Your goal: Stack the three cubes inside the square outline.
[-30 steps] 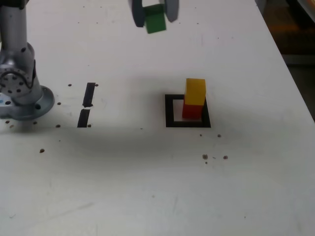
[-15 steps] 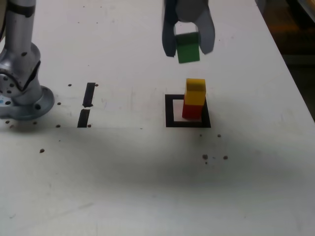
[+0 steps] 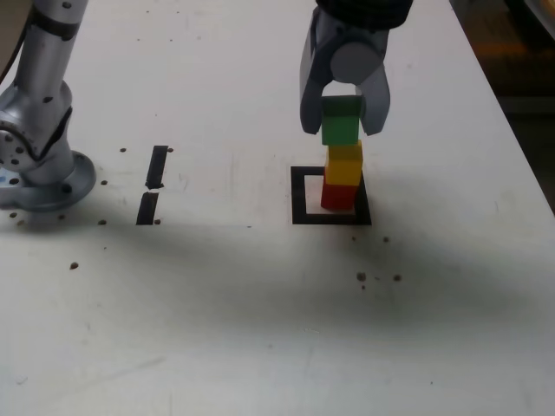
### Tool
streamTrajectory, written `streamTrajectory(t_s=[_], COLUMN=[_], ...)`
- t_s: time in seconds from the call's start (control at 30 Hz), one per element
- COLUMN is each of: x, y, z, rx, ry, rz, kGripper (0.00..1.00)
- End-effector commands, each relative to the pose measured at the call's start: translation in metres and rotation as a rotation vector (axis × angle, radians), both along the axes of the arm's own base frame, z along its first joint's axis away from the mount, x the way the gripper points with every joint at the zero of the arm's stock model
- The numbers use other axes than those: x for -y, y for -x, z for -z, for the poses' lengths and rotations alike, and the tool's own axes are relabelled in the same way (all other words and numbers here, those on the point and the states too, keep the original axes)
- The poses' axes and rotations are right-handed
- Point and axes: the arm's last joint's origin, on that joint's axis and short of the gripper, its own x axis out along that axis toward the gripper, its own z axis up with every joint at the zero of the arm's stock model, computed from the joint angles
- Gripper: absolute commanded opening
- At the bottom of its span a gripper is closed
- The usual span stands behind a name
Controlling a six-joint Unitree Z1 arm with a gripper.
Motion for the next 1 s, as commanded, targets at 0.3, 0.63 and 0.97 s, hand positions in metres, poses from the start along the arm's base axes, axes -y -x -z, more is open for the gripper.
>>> streamTrajectory(t_s=[0.3, 0.63, 0.97], x=[0.002, 0.002, 0.003], y=[-0.008, -0.011, -0.012], z=[0.013, 0.017, 0.02], rx=[-0.035, -0.035, -0.047], ry=[-0.002, 0.002, 0.014], rz=[0.019, 0.019, 0.015], kGripper=[0.19, 0.31, 0.89])
